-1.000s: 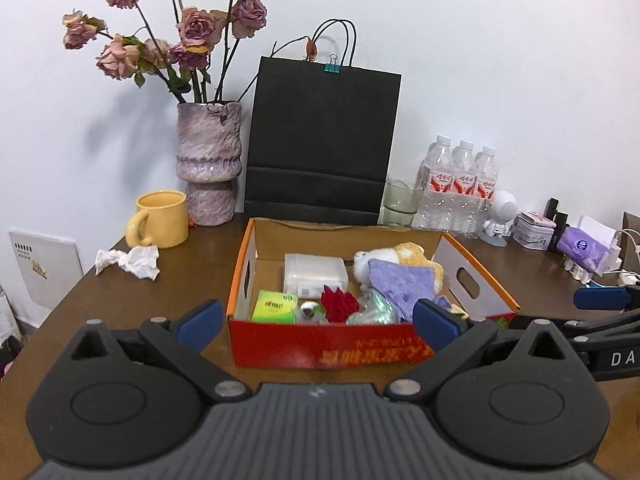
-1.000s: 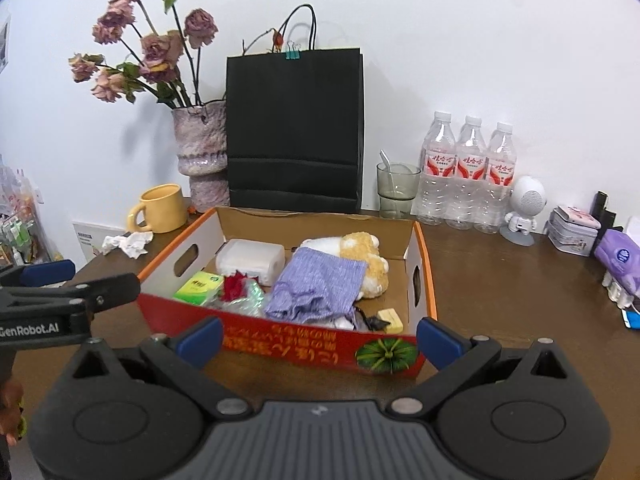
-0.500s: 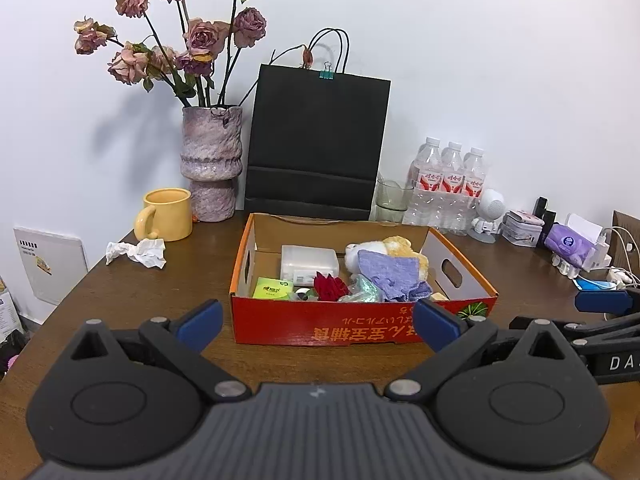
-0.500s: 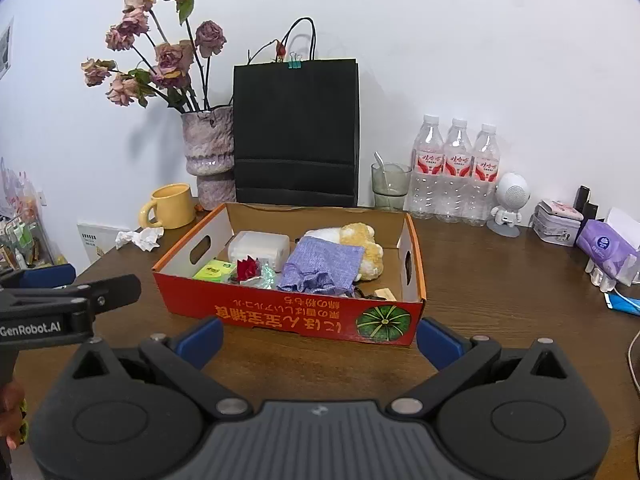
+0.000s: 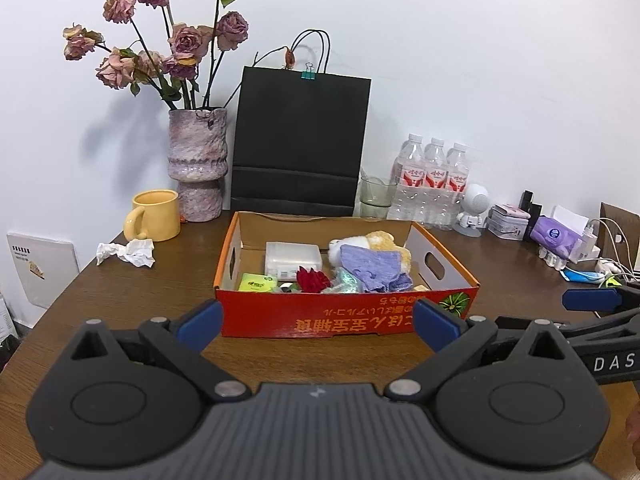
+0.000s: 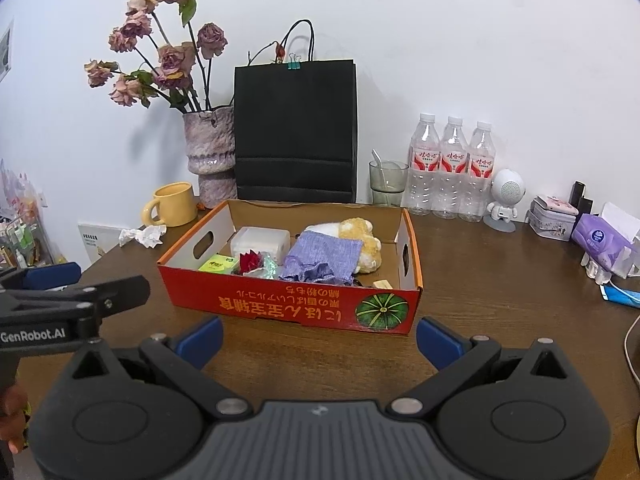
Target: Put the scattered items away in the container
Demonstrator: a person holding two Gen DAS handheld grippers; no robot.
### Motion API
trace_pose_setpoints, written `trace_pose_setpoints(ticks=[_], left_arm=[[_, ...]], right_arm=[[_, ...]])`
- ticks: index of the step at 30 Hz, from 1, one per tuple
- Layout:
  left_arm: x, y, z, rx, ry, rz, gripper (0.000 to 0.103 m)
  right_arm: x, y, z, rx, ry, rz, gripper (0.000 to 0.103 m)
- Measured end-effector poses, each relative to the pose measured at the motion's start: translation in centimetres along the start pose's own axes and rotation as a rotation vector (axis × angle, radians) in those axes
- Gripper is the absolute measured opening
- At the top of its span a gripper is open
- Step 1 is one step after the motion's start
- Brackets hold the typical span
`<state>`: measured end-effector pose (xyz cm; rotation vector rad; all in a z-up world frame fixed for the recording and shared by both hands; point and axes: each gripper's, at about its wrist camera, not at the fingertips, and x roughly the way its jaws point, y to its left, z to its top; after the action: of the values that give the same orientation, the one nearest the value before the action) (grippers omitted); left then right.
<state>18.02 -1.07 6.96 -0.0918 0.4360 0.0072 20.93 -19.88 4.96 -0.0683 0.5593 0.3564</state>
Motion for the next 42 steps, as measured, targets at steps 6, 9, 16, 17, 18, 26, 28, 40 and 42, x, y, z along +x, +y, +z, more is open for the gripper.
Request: trace_pose_setpoints(ticks=[6, 9, 16, 17, 18, 26, 28, 40, 42], left_arm=[[-0.14, -0.15, -0.21, 0.001, 0.004, -0.004, 0.103], [-0.2, -0.19, -0.26, 0.001, 0.007, -0.005, 0.103], [-0.28, -0.27, -0.36, 0.002, 0.009, -0.003, 0.103], [-0.27, -0.27, -0.36, 0.002, 0.009, -0.003, 0.103], [-0.28, -0.28, -0.37, 0.002, 0.009, -0.003, 0.103], [-0.28, -0.3, -0.42, 0.001, 0.01, -0.002, 0.103], [-0.27, -0.31, -0.49, 0.001, 0.011, -0.002, 0.103], [-0.12, -0.23, -0.73, -0.009, 0.018, -0.006, 0.103], [-0.08, -0.21, -0.74, -0.011, 0.019, -0.007, 0.103]], right_arm=[[-0.17, -0.17, -0.29, 0.004, 0.001, 0.002, 0.103], [-0.22, -0.15, -0.35, 0.005, 0.001, 0.003, 0.103], [-0.3, -0.02, -0.47, 0.004, 0.001, 0.005, 0.103], [-0.3, 0.0, -0.49, 0.004, 0.001, 0.004, 0.103], [-0.3, 0.0, -0.49, 0.004, 0.001, 0.004, 0.103], [-0.32, 0.0, -0.59, 0.006, 0.0, 0.004, 0.103], [-0.32, 0.01, -0.63, 0.006, 0.002, 0.004, 0.103], [-0.29, -0.09, -0.77, 0.005, 0.004, 0.004, 0.103], [-0.25, -0.13, -0.9, 0.006, 0.006, 0.003, 0.103]])
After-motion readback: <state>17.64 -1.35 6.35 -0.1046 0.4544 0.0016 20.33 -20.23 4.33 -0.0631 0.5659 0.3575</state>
